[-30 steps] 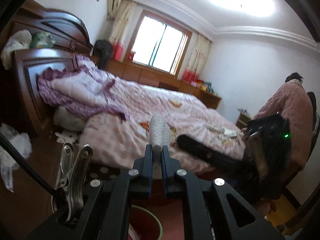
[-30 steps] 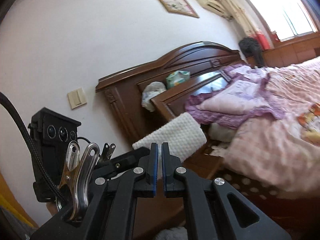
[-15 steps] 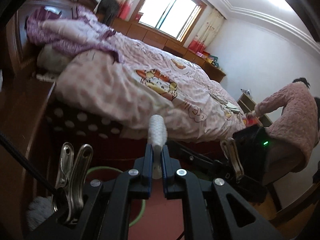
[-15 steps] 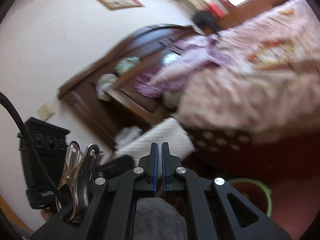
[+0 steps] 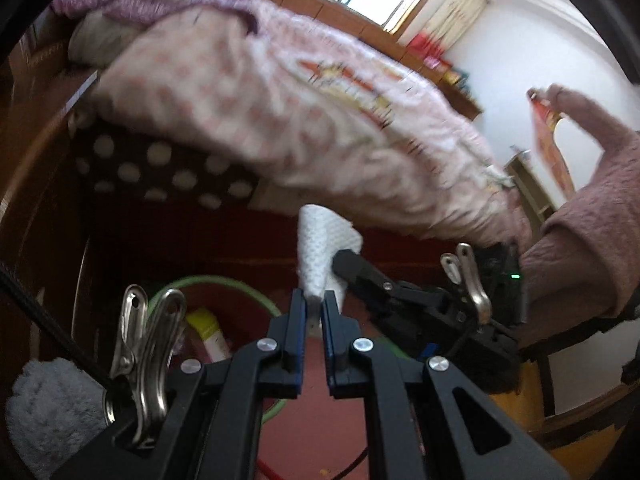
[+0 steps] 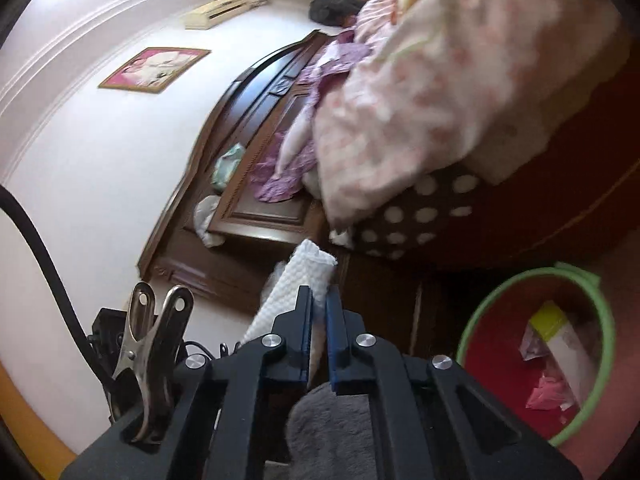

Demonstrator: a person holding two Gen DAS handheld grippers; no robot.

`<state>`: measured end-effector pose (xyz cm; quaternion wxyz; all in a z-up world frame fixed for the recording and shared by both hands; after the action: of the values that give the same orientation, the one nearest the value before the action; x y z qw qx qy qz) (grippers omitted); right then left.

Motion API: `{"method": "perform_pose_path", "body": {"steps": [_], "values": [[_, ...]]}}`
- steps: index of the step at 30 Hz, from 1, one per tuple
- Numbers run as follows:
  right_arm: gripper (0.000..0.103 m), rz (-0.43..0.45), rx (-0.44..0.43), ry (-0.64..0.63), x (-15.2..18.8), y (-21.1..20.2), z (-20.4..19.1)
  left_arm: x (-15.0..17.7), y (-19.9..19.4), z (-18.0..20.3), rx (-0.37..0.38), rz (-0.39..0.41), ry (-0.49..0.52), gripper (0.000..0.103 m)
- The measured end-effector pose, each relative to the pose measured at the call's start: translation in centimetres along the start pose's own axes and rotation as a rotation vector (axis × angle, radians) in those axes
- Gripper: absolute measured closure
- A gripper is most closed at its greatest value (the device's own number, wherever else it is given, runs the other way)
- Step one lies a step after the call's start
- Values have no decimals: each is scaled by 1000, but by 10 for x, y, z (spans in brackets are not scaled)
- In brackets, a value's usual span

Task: Collect trash
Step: 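Lower the tissue roll into the red bin and open the right gripper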

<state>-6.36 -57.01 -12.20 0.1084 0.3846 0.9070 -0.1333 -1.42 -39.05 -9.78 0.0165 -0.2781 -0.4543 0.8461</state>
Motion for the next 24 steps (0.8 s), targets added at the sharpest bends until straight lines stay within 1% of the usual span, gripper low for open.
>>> {"method": "perform_pose_path", "body": {"steps": [3, 5, 7, 9, 10, 12, 13, 14, 15, 16, 18, 19, 20, 22, 24], "values": [[96, -5, 83, 0, 2, 2, 18, 1, 38, -15, -38, -90, -61, 95], [96, -15, 130, 25, 4, 5, 35, 3, 56, -23, -62, -127, -83, 95], [96, -37, 190, 52, 6, 10, 58, 5, 80, -32, -81, -177, -109, 95], [96, -72, 240, 81, 10, 18, 82, 7, 108, -46, -118, -246, -146, 95], [96, -87, 264, 86, 13, 22, 93, 8, 130, -59, -160, -306, -187, 95], [96, -134, 336, 98, 17, 36, 119, 8, 154, -78, -205, -362, -247, 95], [96, -155, 359, 116, 19, 42, 131, 8, 167, -87, -240, -390, -254, 95], [96, -175, 382, 131, 20, 50, 145, 8, 175, -93, -275, -408, -256, 95], [96, -198, 409, 147, 22, 58, 158, 9, 181, -98, -292, -419, -260, 95], [96, -219, 423, 164, 24, 66, 168, 10, 187, -104, -300, -438, -274, 95], [96, -269, 435, 199, 28, 83, 188, 11, 191, -110, -308, -452, -291, 95], [96, -285, 445, 206, 29, 89, 193, 10, 193, -113, -322, -452, -292, 97], [95, -294, 454, 199, 31, 97, 198, 9, 195, -118, -347, -449, -295, 97], [95, -313, 477, 188, 33, 109, 204, 8, 199, -125, -358, -450, -312, 97], [95, -318, 459, 236, 36, 115, 212, 8, 201, -132, -378, -454, -328, 97]]}}
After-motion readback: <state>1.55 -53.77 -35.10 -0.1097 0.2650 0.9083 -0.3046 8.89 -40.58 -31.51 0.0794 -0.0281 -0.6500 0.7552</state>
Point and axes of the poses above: each gripper's, at about its wrist camera, not at the fingertips, and y roughly the way its jaws point, z to its right, x to its underside, the point moved 3 cm from there along y, roughly the way its jaws point, and after that the axes turned 4 degrees about -z, right-handed, at the moved point
